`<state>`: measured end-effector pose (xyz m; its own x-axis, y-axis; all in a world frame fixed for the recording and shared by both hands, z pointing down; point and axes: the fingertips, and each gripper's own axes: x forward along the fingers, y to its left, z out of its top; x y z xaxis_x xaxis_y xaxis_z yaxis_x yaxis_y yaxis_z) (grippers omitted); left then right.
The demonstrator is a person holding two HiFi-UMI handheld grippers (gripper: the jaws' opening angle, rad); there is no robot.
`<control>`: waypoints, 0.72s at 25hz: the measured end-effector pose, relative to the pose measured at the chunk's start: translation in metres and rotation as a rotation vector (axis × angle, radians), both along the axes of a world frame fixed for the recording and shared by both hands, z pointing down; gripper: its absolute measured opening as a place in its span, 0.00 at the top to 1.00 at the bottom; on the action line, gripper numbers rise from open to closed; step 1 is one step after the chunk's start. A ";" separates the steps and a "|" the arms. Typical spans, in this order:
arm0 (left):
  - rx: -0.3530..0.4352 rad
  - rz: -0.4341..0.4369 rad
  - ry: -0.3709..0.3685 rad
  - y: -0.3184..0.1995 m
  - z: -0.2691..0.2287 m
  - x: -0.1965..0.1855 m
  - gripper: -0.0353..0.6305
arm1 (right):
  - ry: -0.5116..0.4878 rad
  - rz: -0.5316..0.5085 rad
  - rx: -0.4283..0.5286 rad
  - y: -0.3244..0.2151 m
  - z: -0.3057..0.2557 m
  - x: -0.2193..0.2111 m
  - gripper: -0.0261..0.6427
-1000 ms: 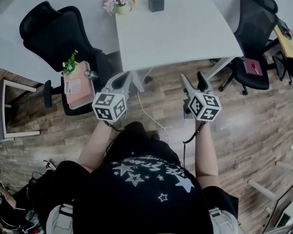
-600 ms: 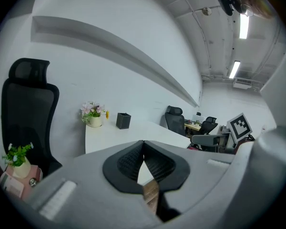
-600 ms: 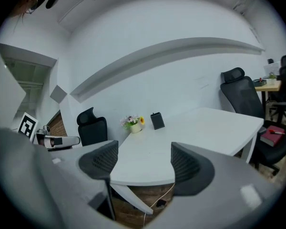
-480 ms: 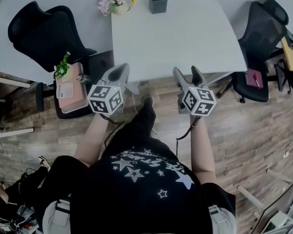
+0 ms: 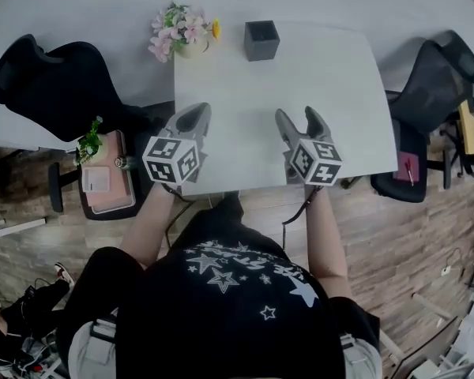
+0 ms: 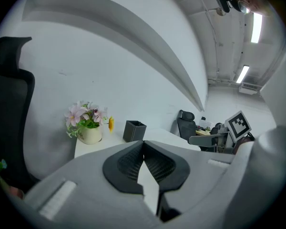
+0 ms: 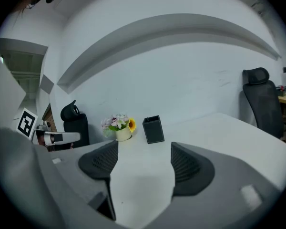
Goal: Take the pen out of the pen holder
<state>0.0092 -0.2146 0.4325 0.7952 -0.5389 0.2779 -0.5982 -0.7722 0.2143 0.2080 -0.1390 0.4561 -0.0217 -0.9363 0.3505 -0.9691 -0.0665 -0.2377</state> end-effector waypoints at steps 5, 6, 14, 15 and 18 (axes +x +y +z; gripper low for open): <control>-0.015 -0.005 0.017 -0.045 0.003 0.024 0.93 | 0.028 -0.053 -0.007 -0.064 -0.005 0.013 0.45; -0.019 -0.006 0.020 -0.050 0.003 0.028 0.93 | 0.031 -0.064 -0.007 -0.075 -0.006 0.014 0.45; 0.049 -0.044 -0.021 -0.076 -0.001 0.044 0.93 | 0.068 -0.187 0.018 -0.149 -0.023 0.013 0.45; 0.053 -0.054 -0.026 -0.078 -0.001 0.046 0.93 | 0.068 -0.213 0.019 -0.157 -0.023 0.012 0.45; 0.066 -0.099 -0.059 -0.084 0.002 0.048 0.93 | 0.059 -0.271 0.020 -0.181 -0.020 0.012 0.45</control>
